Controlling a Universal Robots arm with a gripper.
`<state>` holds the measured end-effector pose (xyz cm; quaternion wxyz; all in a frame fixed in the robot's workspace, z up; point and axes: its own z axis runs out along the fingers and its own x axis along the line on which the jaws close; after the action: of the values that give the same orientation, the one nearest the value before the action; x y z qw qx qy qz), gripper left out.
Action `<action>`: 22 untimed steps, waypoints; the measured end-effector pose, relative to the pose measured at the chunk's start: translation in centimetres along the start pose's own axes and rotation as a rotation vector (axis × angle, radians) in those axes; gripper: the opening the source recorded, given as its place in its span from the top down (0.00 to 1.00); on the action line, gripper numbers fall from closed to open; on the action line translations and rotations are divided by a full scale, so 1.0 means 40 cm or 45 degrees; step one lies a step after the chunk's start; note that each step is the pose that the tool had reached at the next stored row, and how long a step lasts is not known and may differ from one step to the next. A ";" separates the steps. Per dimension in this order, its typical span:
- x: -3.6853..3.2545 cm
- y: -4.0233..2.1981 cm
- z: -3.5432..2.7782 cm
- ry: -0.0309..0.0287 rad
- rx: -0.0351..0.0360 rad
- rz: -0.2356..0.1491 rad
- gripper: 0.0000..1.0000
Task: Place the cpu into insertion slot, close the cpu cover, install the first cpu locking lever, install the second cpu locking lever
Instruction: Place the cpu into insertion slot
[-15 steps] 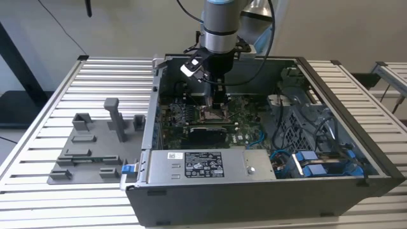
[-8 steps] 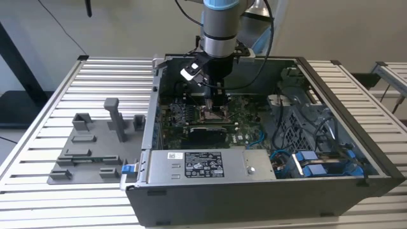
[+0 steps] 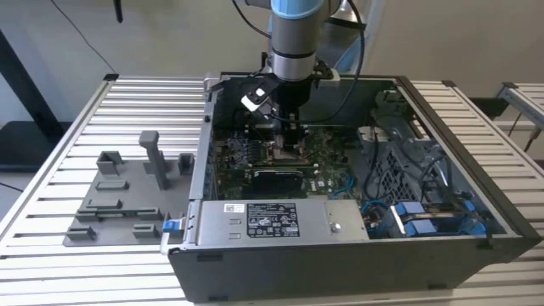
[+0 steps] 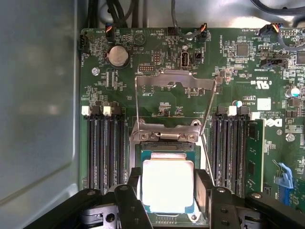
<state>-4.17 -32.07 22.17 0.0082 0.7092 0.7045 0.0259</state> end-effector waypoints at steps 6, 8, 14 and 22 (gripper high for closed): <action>0.000 -0.001 0.013 -0.0001 0.0001 0.000 0.46; 0.000 -0.001 0.016 0.0000 0.0000 0.000 0.46; -0.001 -0.001 0.025 -0.0001 0.0001 0.000 0.46; -0.001 -0.001 0.037 -0.0002 0.0000 0.001 0.46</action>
<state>-4.15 -32.07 20.69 0.0082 0.7096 0.7041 0.0259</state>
